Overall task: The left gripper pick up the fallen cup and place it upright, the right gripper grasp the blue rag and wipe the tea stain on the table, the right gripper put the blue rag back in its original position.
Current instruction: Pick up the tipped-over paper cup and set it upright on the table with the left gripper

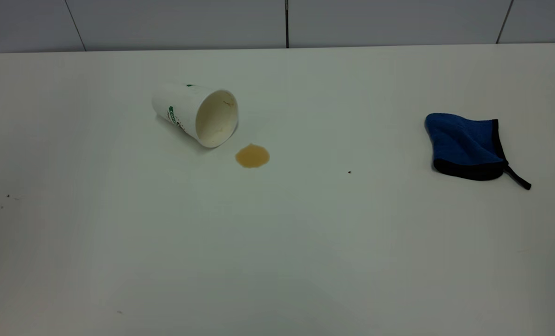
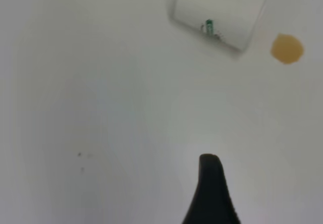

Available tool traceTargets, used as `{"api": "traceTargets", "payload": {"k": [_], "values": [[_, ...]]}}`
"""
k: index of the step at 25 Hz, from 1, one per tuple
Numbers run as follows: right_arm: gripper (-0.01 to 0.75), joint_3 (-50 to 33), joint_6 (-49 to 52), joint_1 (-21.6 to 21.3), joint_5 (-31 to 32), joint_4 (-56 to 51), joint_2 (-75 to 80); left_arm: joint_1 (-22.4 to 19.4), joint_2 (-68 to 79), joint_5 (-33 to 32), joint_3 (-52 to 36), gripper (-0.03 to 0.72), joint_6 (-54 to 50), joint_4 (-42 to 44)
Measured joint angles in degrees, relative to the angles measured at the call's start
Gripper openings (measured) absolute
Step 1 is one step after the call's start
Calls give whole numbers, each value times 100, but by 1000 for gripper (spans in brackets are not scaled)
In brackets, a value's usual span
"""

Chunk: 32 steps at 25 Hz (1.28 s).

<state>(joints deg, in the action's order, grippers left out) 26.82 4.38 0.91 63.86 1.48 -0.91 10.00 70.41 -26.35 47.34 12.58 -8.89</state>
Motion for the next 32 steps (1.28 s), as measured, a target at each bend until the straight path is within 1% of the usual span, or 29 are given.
{"api": "traceTargets", "payload": {"k": [5,8,11,14,17,19,21,24,26,32], "values": [[404,0,0,0,0,0,0,990,1448,223,743,591,-282,-23],[404,0,0,0,0,0,0,1500,2459,266,1349,591,-773,314],[404,0,0,0,0,0,0,1960,3429,51,2071,591,-1621,1327],[404,0,0,0,0,0,0,2326,4239,-341,2862,591,-2860,2879],[404,0,0,0,0,0,0,2534,4947,-662,3551,591,-4090,4314],[404,0,0,0,0,0,0,2606,5346,-817,3973,591,-4699,5032],[404,0,0,0,0,0,0,2620,5721,-976,4305,591,-5078,5553],[404,0,0,0,0,0,0,2620,6257,-1190,4697,591,-5217,5937],[404,0,0,0,0,0,0,2620,6517,-1224,4856,591,-5247,6057],[404,0,0,0,0,0,0,2620,7037,-1214,4925,585,-5484,6367]]}}
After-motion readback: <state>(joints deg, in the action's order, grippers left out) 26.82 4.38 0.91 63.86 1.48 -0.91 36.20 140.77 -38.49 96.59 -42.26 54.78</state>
